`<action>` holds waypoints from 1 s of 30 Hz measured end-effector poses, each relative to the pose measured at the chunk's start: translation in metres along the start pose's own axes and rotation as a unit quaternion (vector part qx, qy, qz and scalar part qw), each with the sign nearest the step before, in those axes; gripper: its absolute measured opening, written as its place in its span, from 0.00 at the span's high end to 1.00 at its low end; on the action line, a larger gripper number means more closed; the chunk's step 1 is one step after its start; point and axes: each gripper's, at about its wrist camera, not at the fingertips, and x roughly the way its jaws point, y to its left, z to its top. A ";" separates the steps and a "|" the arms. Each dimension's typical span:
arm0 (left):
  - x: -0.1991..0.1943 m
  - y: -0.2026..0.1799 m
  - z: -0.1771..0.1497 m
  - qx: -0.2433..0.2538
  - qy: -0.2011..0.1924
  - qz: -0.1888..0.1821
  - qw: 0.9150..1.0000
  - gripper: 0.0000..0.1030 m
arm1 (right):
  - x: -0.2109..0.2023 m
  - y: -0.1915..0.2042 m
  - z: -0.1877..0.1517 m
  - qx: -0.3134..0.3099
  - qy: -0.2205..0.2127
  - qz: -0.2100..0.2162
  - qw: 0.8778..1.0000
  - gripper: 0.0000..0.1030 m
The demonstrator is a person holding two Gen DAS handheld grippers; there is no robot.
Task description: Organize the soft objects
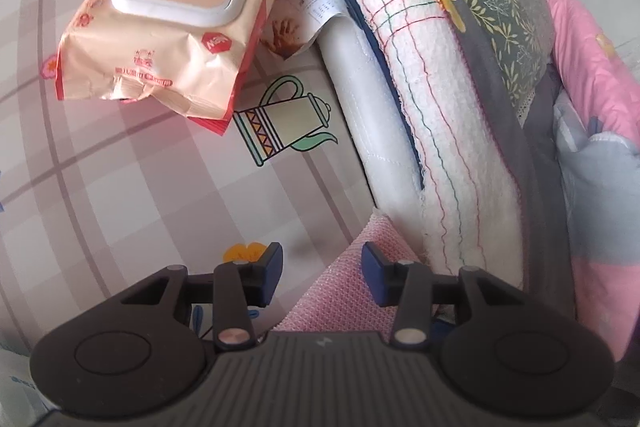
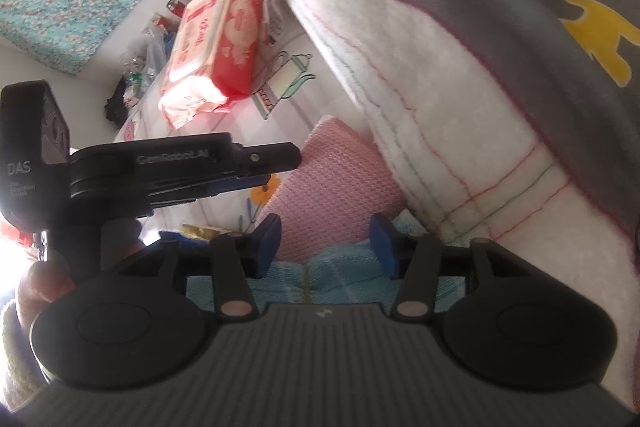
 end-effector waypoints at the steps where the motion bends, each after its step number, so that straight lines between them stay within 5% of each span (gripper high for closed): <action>1: -0.001 0.002 0.000 -0.005 -0.001 -0.002 1.000 0.58 | 0.004 -0.002 0.001 0.007 0.003 0.000 1.000 0.45; 10: -0.020 0.025 0.004 -0.026 -0.026 0.005 0.999 0.58 | 0.033 0.000 0.019 0.023 -0.043 0.063 0.997 0.45; 19: -0.009 0.034 0.008 -0.063 -0.026 -0.012 0.998 0.52 | 0.048 0.012 0.020 -0.020 -0.051 0.051 0.997 0.58; 30: -0.055 0.017 0.004 -0.040 -0.099 -0.025 0.994 0.49 | 0.019 0.029 0.023 -0.035 -0.114 0.091 0.989 0.66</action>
